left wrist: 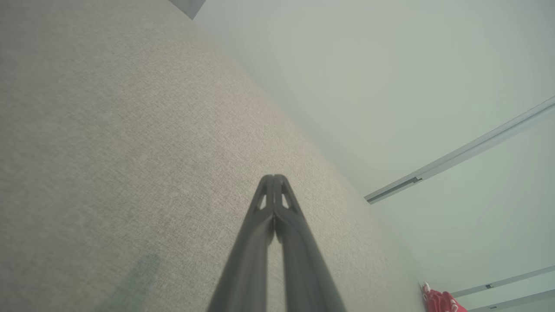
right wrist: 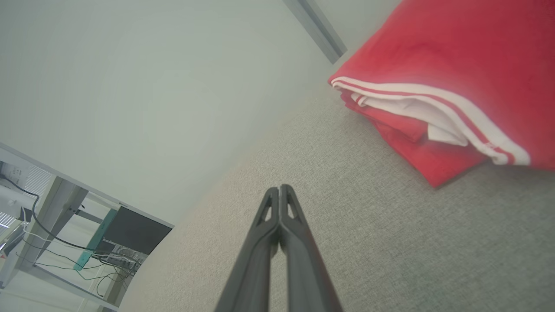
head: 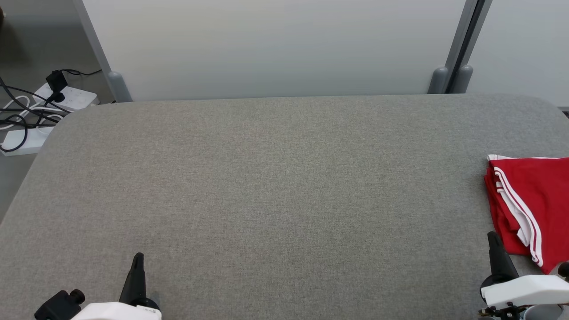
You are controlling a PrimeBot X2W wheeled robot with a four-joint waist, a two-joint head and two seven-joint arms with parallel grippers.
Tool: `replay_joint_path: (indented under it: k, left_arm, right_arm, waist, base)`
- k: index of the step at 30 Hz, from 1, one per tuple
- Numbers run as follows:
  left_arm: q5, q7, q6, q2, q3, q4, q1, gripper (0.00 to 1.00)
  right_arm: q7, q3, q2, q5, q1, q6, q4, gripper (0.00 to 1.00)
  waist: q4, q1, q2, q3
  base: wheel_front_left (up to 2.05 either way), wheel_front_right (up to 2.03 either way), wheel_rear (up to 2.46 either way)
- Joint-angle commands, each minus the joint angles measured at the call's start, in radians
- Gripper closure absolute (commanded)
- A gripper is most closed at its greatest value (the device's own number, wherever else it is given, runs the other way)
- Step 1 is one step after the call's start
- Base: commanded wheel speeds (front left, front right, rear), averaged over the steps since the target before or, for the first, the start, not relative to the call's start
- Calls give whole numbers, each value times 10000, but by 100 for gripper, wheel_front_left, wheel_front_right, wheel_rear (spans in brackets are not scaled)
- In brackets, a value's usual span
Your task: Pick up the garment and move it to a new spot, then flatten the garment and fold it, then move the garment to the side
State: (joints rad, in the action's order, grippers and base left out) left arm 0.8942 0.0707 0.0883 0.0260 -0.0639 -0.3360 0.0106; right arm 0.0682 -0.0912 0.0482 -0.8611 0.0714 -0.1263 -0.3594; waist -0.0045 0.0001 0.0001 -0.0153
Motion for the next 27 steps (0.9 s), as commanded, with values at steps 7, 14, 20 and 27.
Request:
replay_joint_path:
  k: [7, 14, 20, 27]
  left_arm:
    - [933, -228, 117, 189, -236, 353, -664, 100]
    - [1724, -434, 156, 196, -270, 423, -731, 100]
    - [2405, -611, 189, 202, -299, 484, -788, 100]
    - [3200, -817, 229, 209, -332, 555, -855, 100]
  right_arm:
    - [-245, 24, 104, -939, 336, -26, 459, 100]
    - [-445, -8, 94, -1772, 340, -28, 547, 100]
    - [-617, -36, 84, -2489, 343, -30, 622, 100]
    - [-819, -69, 74, -3325, 347, -33, 710, 100]
  waist:
    - [5, -1, -1, 19]
    - [10, -1, -1, 40]
    - [15, -1, -1, 58]
    - [20, -1, -1, 79]
  base:
    - [0, 0, 0]
    - [0, 0, 0]
    - [0, 0, 0]
    - [0, 0, 0]
